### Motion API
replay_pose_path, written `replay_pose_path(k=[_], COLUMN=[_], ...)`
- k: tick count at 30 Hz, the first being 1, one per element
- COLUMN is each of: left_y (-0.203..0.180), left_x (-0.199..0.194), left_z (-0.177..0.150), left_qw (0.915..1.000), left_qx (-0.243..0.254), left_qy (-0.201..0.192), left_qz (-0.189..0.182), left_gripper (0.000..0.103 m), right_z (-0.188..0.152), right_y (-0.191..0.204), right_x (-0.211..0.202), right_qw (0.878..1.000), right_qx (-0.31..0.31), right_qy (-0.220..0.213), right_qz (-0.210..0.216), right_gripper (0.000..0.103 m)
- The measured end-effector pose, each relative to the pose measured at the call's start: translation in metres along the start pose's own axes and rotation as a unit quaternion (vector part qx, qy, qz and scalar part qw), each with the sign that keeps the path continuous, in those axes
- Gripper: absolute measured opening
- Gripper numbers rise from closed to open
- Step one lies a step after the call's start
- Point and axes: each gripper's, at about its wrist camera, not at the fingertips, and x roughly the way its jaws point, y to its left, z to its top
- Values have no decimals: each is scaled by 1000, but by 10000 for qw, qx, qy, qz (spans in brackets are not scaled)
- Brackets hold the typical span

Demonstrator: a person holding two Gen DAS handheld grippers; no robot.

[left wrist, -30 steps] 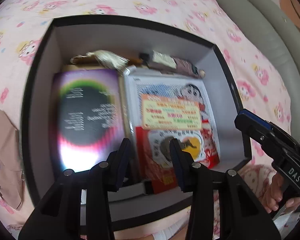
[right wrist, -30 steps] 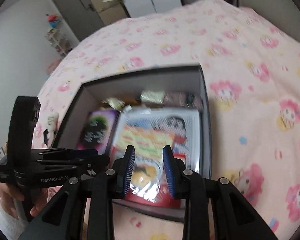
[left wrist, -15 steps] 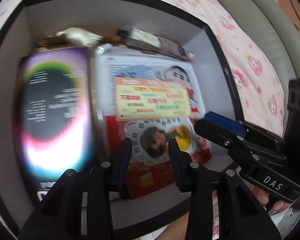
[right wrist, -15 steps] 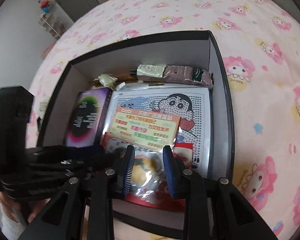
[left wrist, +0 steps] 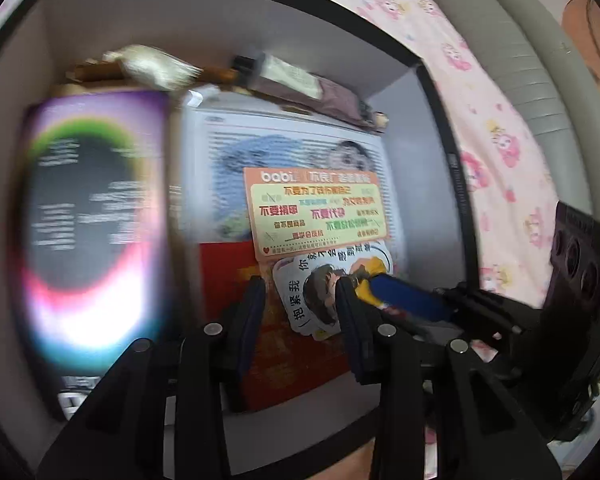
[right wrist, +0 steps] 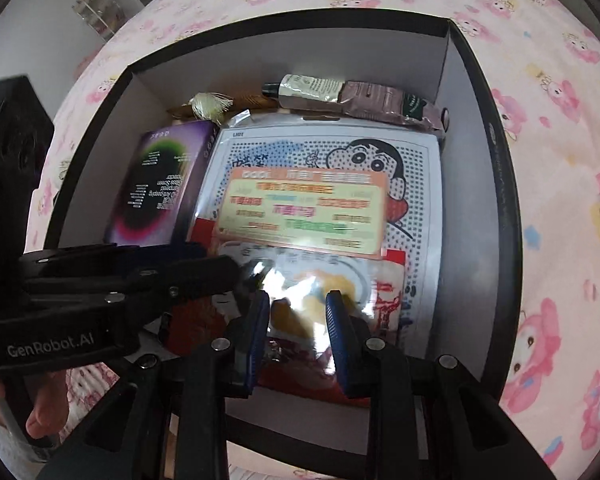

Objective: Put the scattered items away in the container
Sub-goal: 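Carry the card and sticker into the black box and lower them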

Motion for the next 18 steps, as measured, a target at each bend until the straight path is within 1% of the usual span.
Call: replay_pose_path(k=[1, 2, 3, 5, 8, 10, 11, 13, 14, 16, 18], left_y=[0, 1, 2, 7, 16, 20, 26, 30, 31, 32, 32], left_x=[-1, -7, -14, -26, -28, -27, -29, -30, -29, -24, -18], left_z=[1, 1, 1, 3, 13, 22, 26, 33, 37, 44, 48], left_qw=[10000, 9997, 9993, 9987, 9986, 9981, 9977, 9972, 9967, 9956, 9961], left_qx=[-38, -99, -131, -174, -196, -239, -284, -362, -385, -409, -423], left_qy=[-38, -174, -326, -477, -478, -518, -553, -595, -639, -678, -581], left_qz=[-78, -102, -104, -93, 108, 248, 255, 266, 328, 503, 515], left_gripper=[35, 35, 35, 35, 35, 35, 35, 35, 34, 28, 26], right_z=[-1, -3, -4, -4, 8, 26, 37, 53, 59, 73, 79], right_y=[-1, -2, -2, -4, -4, -6, -7, -6, -5, -3, -1], right_x=[-4, -8, -12, -19, -21, -18, -15, -9, -6, 2, 10], right_qw=[10000, 9999, 9998, 9994, 9985, 9982, 9980, 9981, 9982, 9989, 9991], right_qx=[24, 57, 63, 84, 76, 182, 228, 114, 38, -51, -111], right_qy=[-48, -113, -207, -347, -529, -548, -570, -527, -491, -373, -259], right_qz=[29, 1, 17, 45, -153, -141, -126, -312, -345, -284, -313], right_gripper=[25, 25, 25, 26, 26, 26, 26, 26, 26, 26, 26])
